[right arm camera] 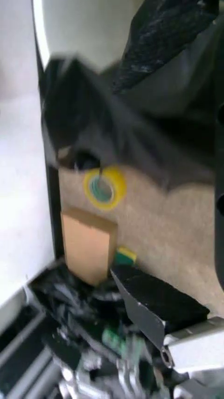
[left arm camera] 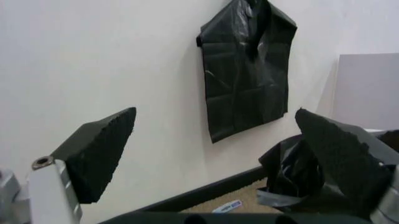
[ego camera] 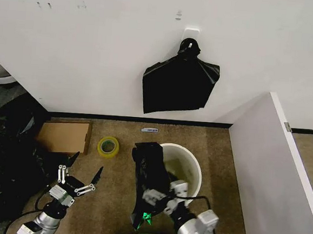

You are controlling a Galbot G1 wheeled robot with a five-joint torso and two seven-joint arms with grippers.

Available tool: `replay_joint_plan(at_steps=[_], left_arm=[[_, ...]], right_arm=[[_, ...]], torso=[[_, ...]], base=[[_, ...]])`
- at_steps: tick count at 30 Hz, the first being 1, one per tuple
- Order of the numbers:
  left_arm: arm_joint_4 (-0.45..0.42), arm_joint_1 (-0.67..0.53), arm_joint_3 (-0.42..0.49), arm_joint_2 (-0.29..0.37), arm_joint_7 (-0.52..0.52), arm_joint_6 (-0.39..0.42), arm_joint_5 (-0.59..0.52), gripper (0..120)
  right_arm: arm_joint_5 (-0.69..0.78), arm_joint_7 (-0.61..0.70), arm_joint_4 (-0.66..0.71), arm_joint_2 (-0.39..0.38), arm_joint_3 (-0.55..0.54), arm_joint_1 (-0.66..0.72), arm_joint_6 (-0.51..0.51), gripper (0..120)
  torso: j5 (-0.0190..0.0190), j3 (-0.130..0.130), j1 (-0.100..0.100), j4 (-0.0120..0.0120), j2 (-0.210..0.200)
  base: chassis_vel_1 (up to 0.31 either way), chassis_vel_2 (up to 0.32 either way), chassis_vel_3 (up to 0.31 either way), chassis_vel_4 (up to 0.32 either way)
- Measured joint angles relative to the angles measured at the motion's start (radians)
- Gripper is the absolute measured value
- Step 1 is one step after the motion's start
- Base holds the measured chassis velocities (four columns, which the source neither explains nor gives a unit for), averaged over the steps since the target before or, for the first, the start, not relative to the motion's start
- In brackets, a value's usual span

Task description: Place the garbage bag over the trash bin.

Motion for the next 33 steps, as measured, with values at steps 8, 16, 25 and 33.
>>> replay_joint_plan(at_steps=[8, 16, 25, 33], left_arm=[[0.015, -0.009, 0.001, 0.0, -0.003, 0.0, 0.005, 100], [0.025, -0.019, 0.009, 0.0, -0.005, 0.0, 0.006, 100], [0.026, -0.028, 0.05, 0.001, -0.009, 0.0, 0.016, 100], [0.031, -0.048, 0.162, 0.039, -0.002, 0.005, -0.006, 100]], right_arm=[[-0.123, 0.11, -0.065, 0.017, -0.085, 0.128, -0.163, 92], [-0.144, 0.18, -0.08, 0.032, -0.089, 0.138, -0.222, 63], [-0.135, 0.191, -0.075, 0.046, -0.066, 0.119, -0.193, 30], [-0.1, 0.222, -0.074, 0.057, -0.044, 0.112, -0.18, 1]], torso=[[-0.0002, 0.0, 0.0, 0.0, 0.0], [-0.0001, 0.0, 0.0, -0.0001, 0.0], [-0.0001, 0.0, 0.0, 0.0, 0.0], [-0.0001, 0.0, 0.0, -0.0001, 0.0]], base=[[0.0, 0.0, 0.0, 0.0], [0.0, 0.0, 0.0, 0.0], [0.0, 0.0, 0.0, 0.0], [0.0, 0.0, 0.0, 0.0]])
